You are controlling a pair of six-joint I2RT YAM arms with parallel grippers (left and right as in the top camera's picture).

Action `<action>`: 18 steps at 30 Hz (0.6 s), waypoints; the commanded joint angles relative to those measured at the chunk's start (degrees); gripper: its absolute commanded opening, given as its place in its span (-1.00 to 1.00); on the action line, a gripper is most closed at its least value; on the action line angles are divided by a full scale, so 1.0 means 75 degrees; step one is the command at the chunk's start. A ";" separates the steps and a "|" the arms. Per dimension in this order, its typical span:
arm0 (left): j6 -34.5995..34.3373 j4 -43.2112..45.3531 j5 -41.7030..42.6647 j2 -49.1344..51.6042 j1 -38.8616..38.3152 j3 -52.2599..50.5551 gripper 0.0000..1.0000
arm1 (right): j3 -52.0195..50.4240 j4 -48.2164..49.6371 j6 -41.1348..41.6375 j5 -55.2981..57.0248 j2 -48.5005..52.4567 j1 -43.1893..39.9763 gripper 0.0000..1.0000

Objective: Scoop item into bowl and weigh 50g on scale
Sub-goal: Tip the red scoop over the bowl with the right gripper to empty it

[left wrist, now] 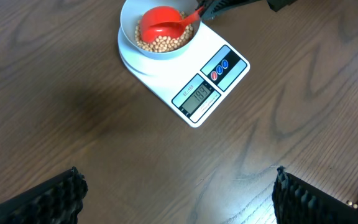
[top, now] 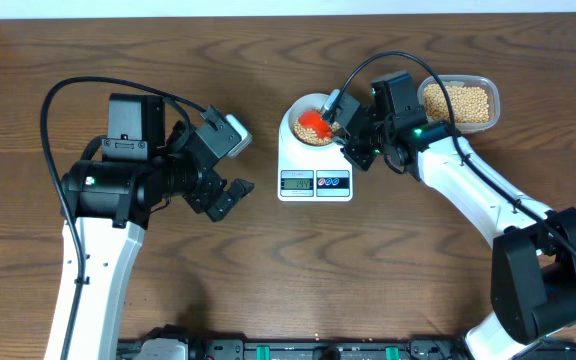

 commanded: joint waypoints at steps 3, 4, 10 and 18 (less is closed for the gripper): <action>0.0070 -0.0020 0.0122 -0.0055 0.0032 0.0128 0.96 | 0.0128 0.0006 0.0819 -0.0589 -0.0175 0.0035 -0.98; 0.0070 -0.0020 0.0122 -0.0055 0.0032 0.0128 0.96 | 0.0149 0.0035 0.1064 -0.0592 -0.0175 -0.0006 -0.98; 0.0070 -0.0020 0.0125 -0.0055 0.0032 0.0128 0.96 | 0.0280 0.0029 0.2133 -0.0997 -0.0178 -0.0277 -0.98; 0.0070 -0.0017 0.0122 -0.0055 0.0032 0.0128 0.95 | 0.0291 0.0149 0.2771 -0.1734 -0.0175 -0.1003 -0.98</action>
